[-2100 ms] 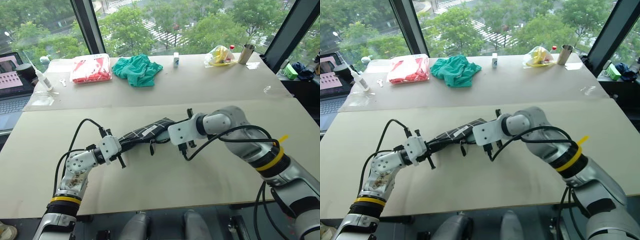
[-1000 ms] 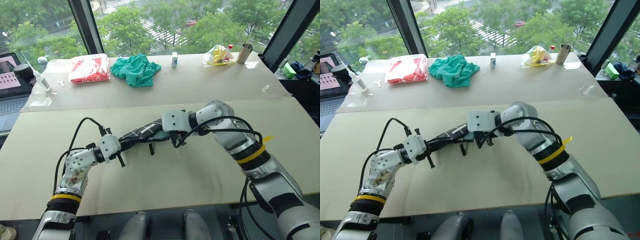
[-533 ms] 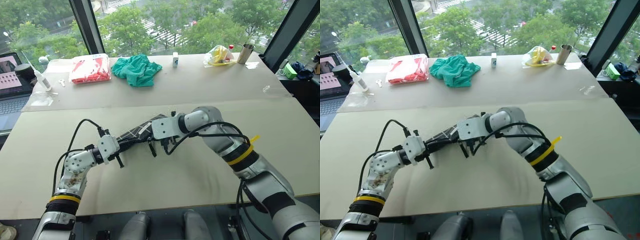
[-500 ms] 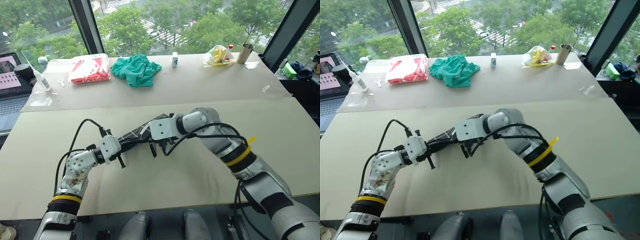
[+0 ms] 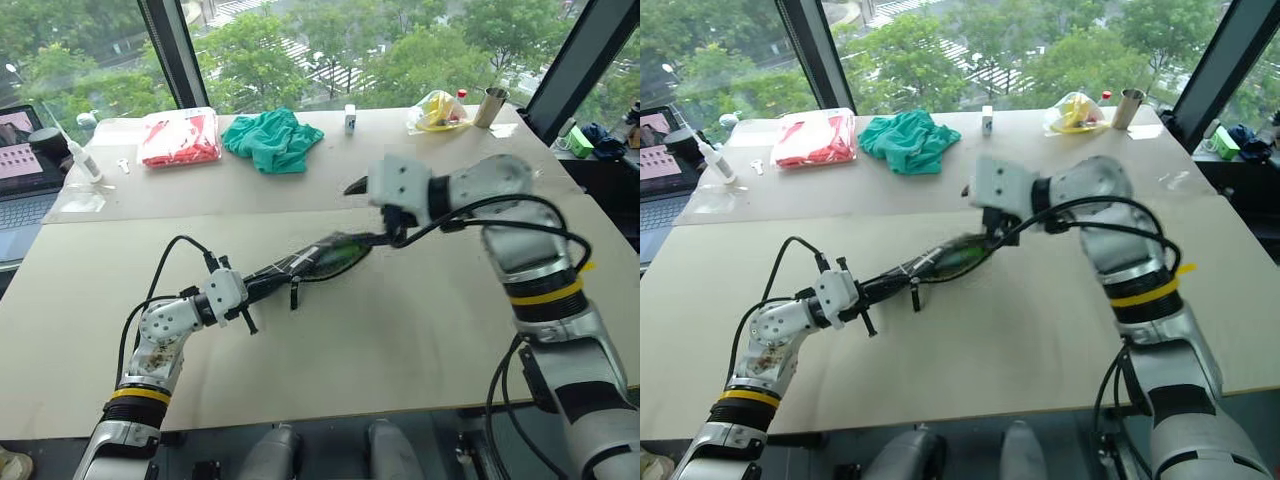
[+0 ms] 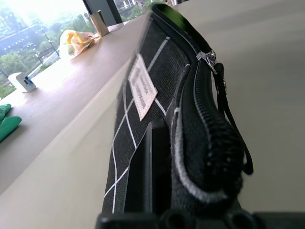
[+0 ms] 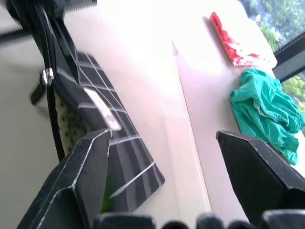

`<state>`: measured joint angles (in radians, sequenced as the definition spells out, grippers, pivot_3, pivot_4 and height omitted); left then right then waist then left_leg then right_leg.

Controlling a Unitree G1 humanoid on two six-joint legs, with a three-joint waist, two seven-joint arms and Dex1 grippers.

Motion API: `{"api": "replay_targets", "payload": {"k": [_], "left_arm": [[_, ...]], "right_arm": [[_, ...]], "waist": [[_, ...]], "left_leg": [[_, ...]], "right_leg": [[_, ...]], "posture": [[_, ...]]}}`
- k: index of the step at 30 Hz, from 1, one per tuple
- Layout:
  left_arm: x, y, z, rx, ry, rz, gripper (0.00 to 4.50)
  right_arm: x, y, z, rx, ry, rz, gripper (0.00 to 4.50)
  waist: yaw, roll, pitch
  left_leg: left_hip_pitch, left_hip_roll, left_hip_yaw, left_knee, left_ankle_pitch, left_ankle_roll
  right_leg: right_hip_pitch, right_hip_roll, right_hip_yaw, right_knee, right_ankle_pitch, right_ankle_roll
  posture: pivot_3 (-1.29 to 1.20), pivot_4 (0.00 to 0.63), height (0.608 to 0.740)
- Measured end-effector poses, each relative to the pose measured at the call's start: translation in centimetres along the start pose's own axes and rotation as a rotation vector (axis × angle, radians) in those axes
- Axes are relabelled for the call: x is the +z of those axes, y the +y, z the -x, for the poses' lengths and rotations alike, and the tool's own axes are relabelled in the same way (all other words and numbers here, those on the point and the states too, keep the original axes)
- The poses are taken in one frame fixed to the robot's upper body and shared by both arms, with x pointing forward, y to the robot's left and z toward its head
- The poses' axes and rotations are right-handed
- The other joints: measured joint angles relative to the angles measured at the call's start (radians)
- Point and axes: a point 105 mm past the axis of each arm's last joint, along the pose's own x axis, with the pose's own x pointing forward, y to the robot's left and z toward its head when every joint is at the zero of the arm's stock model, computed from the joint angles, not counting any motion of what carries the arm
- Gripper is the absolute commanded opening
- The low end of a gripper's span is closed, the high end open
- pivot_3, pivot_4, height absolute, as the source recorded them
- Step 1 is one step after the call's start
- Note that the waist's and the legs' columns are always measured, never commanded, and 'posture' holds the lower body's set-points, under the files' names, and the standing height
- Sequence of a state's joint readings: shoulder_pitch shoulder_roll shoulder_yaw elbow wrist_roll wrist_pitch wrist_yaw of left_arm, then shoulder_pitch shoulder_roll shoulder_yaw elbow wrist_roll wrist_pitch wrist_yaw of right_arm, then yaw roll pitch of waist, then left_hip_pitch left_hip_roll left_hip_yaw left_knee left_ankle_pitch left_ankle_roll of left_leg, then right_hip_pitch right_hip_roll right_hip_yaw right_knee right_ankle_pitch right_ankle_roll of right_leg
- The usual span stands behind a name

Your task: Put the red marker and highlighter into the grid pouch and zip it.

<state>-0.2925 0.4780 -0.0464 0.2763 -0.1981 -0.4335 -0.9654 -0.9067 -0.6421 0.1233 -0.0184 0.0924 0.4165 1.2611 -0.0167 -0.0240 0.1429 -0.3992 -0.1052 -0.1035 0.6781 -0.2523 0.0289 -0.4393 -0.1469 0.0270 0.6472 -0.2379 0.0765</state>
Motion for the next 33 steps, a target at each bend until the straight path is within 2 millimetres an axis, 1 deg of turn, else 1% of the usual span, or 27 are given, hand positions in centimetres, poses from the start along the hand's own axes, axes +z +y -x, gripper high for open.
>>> {"api": "replay_targets", "payload": {"k": [2,3,4,6,8,9,10,12,14,17,21,22,26,28,30,33], "left_arm": [[0.1,0.0,0.1,0.002,0.000,-0.001,0.00],[0.0,0.0,0.2,0.004,0.001,0.000,0.00],[0.0,-0.1,0.3,0.007,0.004,0.004,0.00],[-0.1,-0.1,0.3,0.011,0.006,0.011,0.00],[0.0,0.2,0.4,0.027,0.002,0.022,0.00],[0.1,0.3,0.5,0.036,0.000,0.028,0.00],[0.1,0.5,0.5,0.047,-0.002,0.038,0.00],[0.4,0.6,0.4,0.056,-0.015,0.052,0.00],[0.6,0.7,0.3,0.061,-0.022,0.061,0.00],[0.7,0.8,0.2,0.062,-0.023,0.064,0.00],[0.7,1.0,0.2,0.068,-0.021,0.071,0.00],[0.7,1.0,0.1,0.067,-0.022,0.072,0.00],[0.7,1.0,0.1,0.069,-0.023,0.074,0.00],[0.7,1.0,0.0,0.069,-0.025,0.075,0.00],[0.7,0.9,0.0,0.069,-0.026,0.076,0.00],[0.7,1.0,0.0,0.071,-0.025,0.076,0.00]], "right_arm": [[-1.2,0.9,1.8,0.022,-0.002,-0.130,3.93],[-2.5,2.1,2.3,0.047,0.016,-0.211,3.93],[-4.0,3.6,2.4,0.078,0.045,-0.297,3.93],[-5.9,5.7,2.2,0.116,0.076,-0.409,3.93],[-7.6,8.3,1.8,0.134,0.109,-0.535,3.93],[-8.0,9.2,1.5,0.139,0.109,-0.587,3.93],[-8.1,10.1,0.6,0.129,0.098,-0.653,3.93],[-7.4,10.9,-0.9,0.127,0.069,-0.721,3.93],[-6.4,11.6,-3.0,0.128,0.028,-0.806,3.93],[-5.9,12.7,-5.1,0.140,0.035,-0.875,3.93],[-4.7,11.9,-7.8,0.099,0.030,-0.885,3.93],[-4.2,11.7,-8.7,0.088,0.022,-0.887,3.93],[-3.0,11.7,-11.3,0.077,0.023,-0.897,3.93],[-2.2,11.5,-12.3,0.081,0.015,-0.889,3.93],[-1.5,11.4,-12.8,0.082,0.005,-0.874,3.93],[-1.8,11.2,-12.9,0.065,0.017,-0.878,3.93]], "waist": [[0.003,0.000,0.000],[0.004,0.000,0.000],[0.005,0.000,0.000],[0.005,0.000,0.000],[0.003,0.000,0.000],[0.001,0.000,0.000],[-0.003,0.000,0.000],[-0.003,0.000,0.000],[0.000,0.000,0.000],[0.004,0.000,0.000],[0.004,0.000,0.000],[0.003,0.000,0.000],[-0.002,0.000,0.000],[-0.003,0.000,0.000],[-0.003,0.000,0.000],[-0.001,0.000,0.000]], "left_leg": [[0.000,0.000,0.000,0.000,-0.001,0.001],[0.000,0.000,0.000,0.001,-0.002,0.003],[0.000,0.000,0.000,0.001,-0.004,0.006],[0.000,0.000,0.000,0.001,-0.004,0.007],[0.000,0.000,0.000,0.001,-0.004,0.006],[0.000,0.000,0.000,0.001,-0.004,0.006],[0.000,0.000,0.001,0.001,-0.004,0.006],[0.000,0.000,0.001,0.001,-0.004,0.006],[0.000,0.000,0.000,0.001,-0.004,0.006],[0.000,-0.001,0.000,0.002,-0.002,0.004],[0.000,-0.001,0.000,0.002,-0.001,0.001],[0.000,0.000,0.000,0.002,-0.001,0.001],[0.000,-0.001,0.000,0.001,0.000,0.000],[0.000,0.000,0.000,0.001,0.000,0.000],[0.000,-0.001,-0.001,0.001,0.000,0.000],[0.000,-0.001,-0.001,0.001,0.000,0.000]], "right_leg": [[0.001,0.000,0.000,-0.001,0.000,0.000],[0.001,0.000,0.000,-0.001,0.000,0.000],[0.002,0.000,0.000,-0.001,0.000,0.000],[0.001,-0.001,0.000,-0.001,0.000,0.000],[0.000,-0.001,0.000,0.000,0.000,0.000],[0.000,-0.001,0.001,0.000,0.000,0.000],[0.000,-0.001,0.001,0.000,0.000,0.000],[0.000,-0.001,0.001,0.000,0.000,-0.001],[0.000,-0.001,0.000,0.000,0.000,-0.001],[0.000,-0.001,0.000,0.000,0.001,-0.001],[0.000,-0.001,0.000,0.000,0.001,-0.001],[0.000,-0.001,0.000,0.000,0.001,-0.001],[0.000,-0.001,0.000,0.001,0.001,-0.001],[-0.001,-0.001,0.000,0.001,0.001,-0.001],[0.000,-0.001,-0.001,0.001,0.001,-0.001],[0.000,-0.001,-0.001,0.001,0.001,-0.001]], "posture": [[0.00,0.150,0.740],[0.00,0.150,0.740],[0.00,0.150,0.740],[0.00,0.150,0.740],[0.00,0.150,0.740],[0.00,0.150,0.740],[0.00,0.150,0.740],[0.00,0.150,0.740],[0.00,0.150,0.740],[0.00,0.150,0.740],[0.00,0.150,0.740],[0.00,0.150,0.740],[0.00,0.150,0.740],[0.00,0.150,0.740],[0.00,0.150,0.740],[0.00,0.150,0.740]]}}
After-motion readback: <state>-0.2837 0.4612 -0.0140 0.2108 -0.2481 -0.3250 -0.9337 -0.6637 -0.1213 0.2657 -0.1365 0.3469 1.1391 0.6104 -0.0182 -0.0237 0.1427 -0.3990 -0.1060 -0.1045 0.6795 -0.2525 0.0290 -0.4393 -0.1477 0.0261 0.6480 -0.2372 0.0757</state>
